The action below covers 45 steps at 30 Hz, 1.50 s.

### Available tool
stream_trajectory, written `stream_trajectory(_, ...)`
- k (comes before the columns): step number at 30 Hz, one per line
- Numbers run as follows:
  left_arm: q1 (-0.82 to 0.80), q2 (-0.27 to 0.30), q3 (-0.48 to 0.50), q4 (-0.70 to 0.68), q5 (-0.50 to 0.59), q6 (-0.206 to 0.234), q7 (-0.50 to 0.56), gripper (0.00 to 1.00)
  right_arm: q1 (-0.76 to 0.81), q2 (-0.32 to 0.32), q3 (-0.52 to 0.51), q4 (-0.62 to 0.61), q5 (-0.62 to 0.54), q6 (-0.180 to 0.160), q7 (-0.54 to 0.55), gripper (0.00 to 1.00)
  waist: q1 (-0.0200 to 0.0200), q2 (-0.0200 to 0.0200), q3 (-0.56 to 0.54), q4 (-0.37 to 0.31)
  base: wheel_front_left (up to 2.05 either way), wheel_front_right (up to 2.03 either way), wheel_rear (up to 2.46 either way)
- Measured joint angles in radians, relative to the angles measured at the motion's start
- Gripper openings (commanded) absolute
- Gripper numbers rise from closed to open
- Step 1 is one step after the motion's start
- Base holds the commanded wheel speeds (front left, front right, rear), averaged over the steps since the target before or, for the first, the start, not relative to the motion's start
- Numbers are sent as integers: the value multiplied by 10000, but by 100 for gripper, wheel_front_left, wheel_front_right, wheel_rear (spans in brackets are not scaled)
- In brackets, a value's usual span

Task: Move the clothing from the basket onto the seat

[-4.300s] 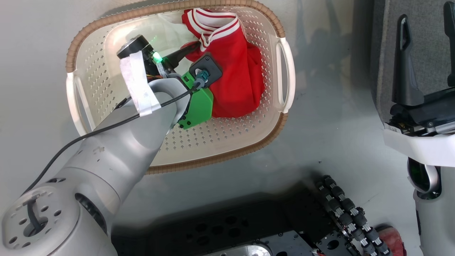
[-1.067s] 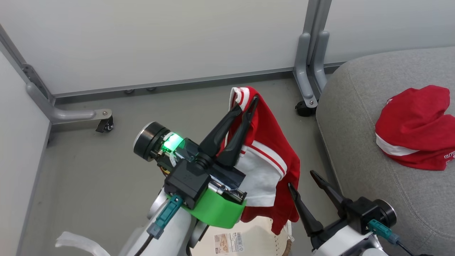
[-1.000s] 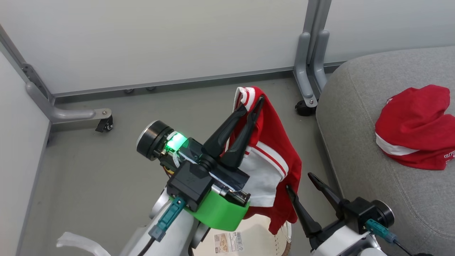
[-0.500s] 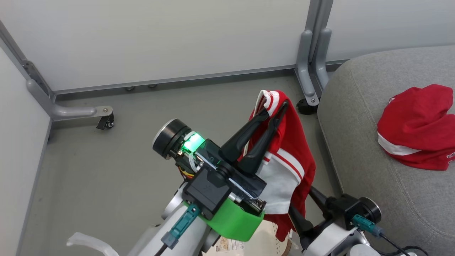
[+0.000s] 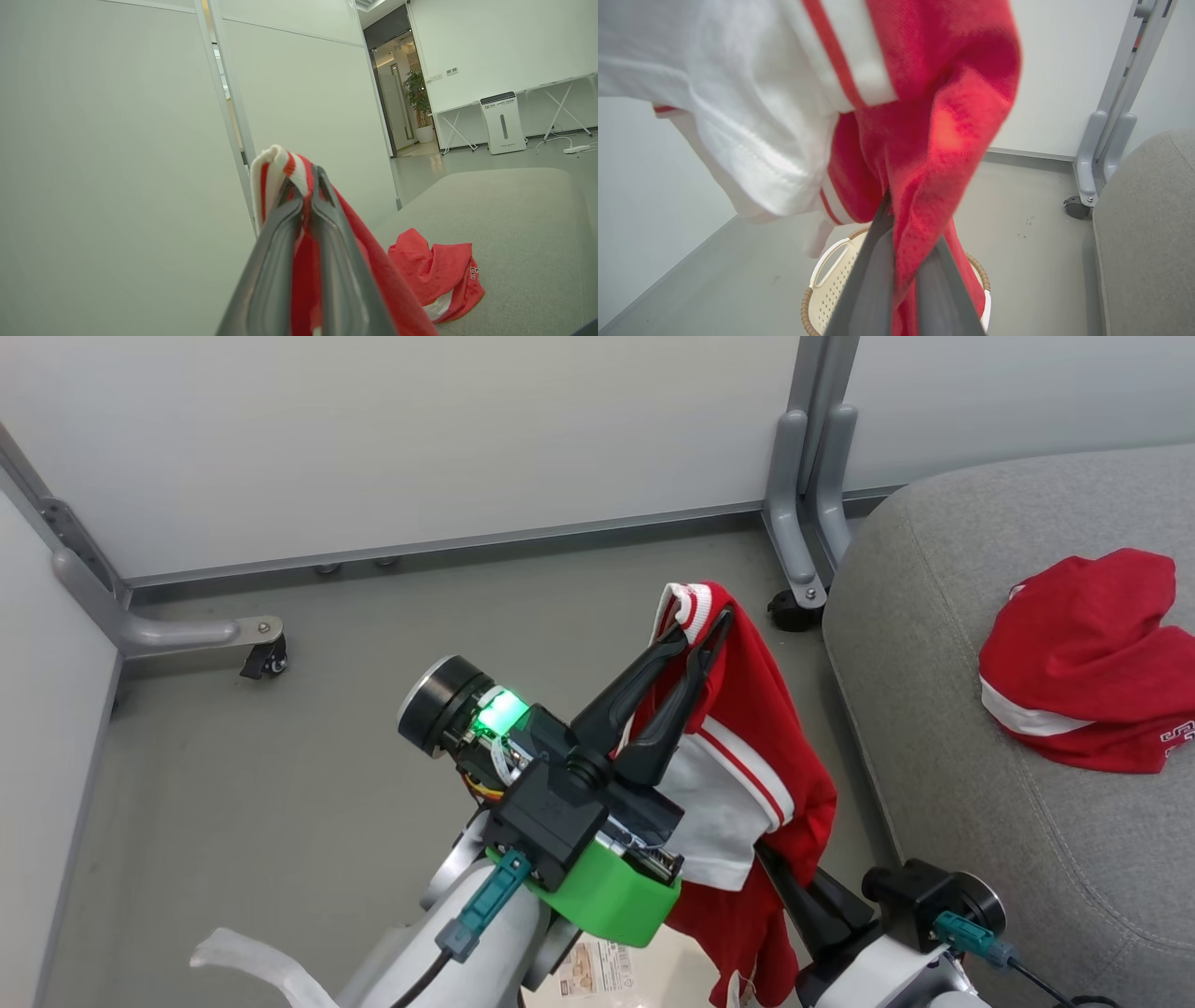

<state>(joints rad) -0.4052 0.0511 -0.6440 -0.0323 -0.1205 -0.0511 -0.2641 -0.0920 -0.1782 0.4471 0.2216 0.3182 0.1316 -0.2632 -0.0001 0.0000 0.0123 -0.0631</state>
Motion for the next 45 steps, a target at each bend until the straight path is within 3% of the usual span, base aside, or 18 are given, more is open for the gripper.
stream_trajectory(6,7,-2,42,188,0,52,0,0,-12,-42,2,-48,81,0,0,0,0,0,40,-93,0,0,0)
stream_trajectory(7,7,-2,52,211,0,67,0,13,-12,-48,0,-54,82,0,0,0,0,0,54,-104,0,0,0)
stream_trajectory(8,8,-2,59,222,4,67,0,100,-12,-50,-10,-61,82,0,0,0,0,0,75,-119,0,0,0)
stream_trajectory(27,327,40,341,1149,-15,-196,0,100,-133,6,-506,-483,-33,0,0,0,1,0,524,-427,0,0,0)
stream_trajectory(45,888,543,667,1952,157,-414,0,100,-435,403,-1703,-2061,-192,0,2,0,1,0,1276,-1783,0,0,0)
